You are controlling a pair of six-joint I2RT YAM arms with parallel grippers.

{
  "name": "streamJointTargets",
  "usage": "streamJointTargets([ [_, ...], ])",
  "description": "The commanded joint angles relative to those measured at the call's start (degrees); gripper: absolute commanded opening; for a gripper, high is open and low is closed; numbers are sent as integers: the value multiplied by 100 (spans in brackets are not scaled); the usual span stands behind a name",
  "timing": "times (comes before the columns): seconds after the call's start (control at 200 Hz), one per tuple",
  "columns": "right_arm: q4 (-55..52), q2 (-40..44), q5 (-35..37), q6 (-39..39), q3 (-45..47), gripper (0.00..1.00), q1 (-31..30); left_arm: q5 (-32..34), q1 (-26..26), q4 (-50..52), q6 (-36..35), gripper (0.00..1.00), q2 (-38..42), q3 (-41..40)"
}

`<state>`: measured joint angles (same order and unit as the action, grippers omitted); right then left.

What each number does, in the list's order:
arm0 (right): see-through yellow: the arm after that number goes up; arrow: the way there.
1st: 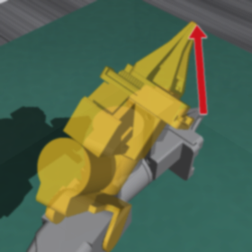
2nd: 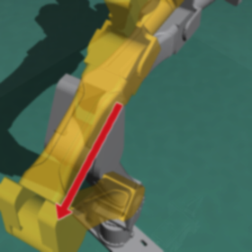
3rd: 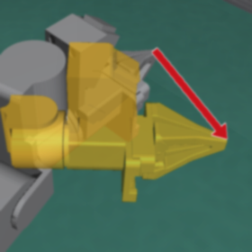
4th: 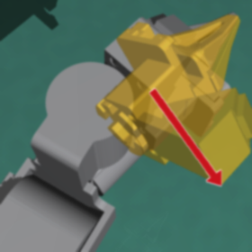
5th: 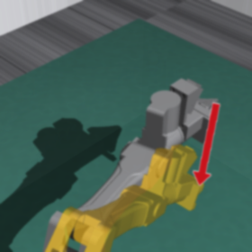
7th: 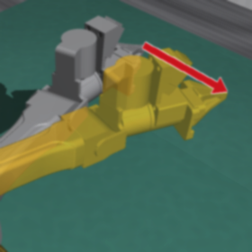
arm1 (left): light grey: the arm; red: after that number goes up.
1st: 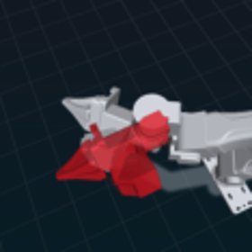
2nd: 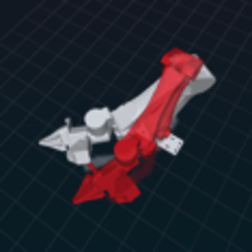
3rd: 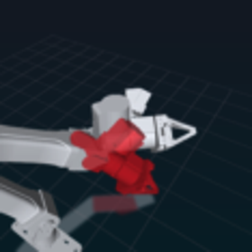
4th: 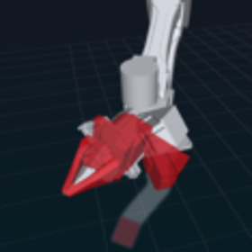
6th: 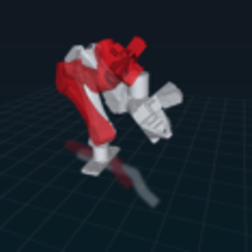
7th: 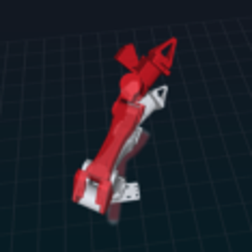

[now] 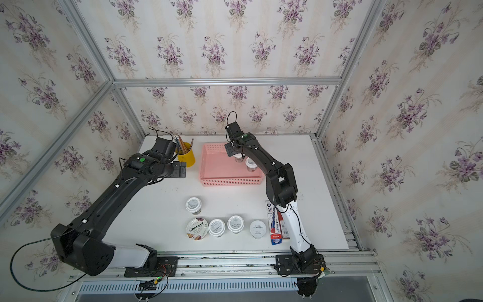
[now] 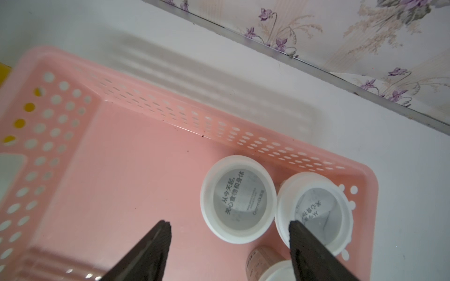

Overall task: Put the yogurt in the basket
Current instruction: Place the yogurt in the basket, then pick up the yogurt from the center of the board.

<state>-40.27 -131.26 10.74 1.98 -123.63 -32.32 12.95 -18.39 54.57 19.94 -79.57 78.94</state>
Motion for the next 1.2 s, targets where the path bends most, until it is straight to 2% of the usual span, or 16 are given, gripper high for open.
streamJointTargets([
  [0.0, 243, 423, -436, 174, 471, 81, -76, 109, -3, 62, 50, 99, 12, 77],
  [0.27, 1028, 2098, -913, 507, 2711, 81, -577, 415, 18, 405, 73, 99, 205, 54],
  [0.559, 1337, 3415, -727, 893, 4428, 81, -1527, 165, 190, 425, 210, 99, 346, -299],
  [0.709, 1376, 3649, -611, 973, 4661, 81, -2279, -449, 586, 360, 281, 99, 337, -573],
  [0.839, 1621, 3504, -716, 1108, 4752, 81, -2904, -942, 1018, 402, 343, 99, 324, -700],
  [0.974, 1689, 3117, -857, 1164, 4559, 83, -3267, -947, 1170, 402, 326, 99, 409, -765],
  [1.194, 1670, 2449, -826, 1173, 4054, 95, -3415, -759, 1189, 435, 273, 99, 543, -731],
])
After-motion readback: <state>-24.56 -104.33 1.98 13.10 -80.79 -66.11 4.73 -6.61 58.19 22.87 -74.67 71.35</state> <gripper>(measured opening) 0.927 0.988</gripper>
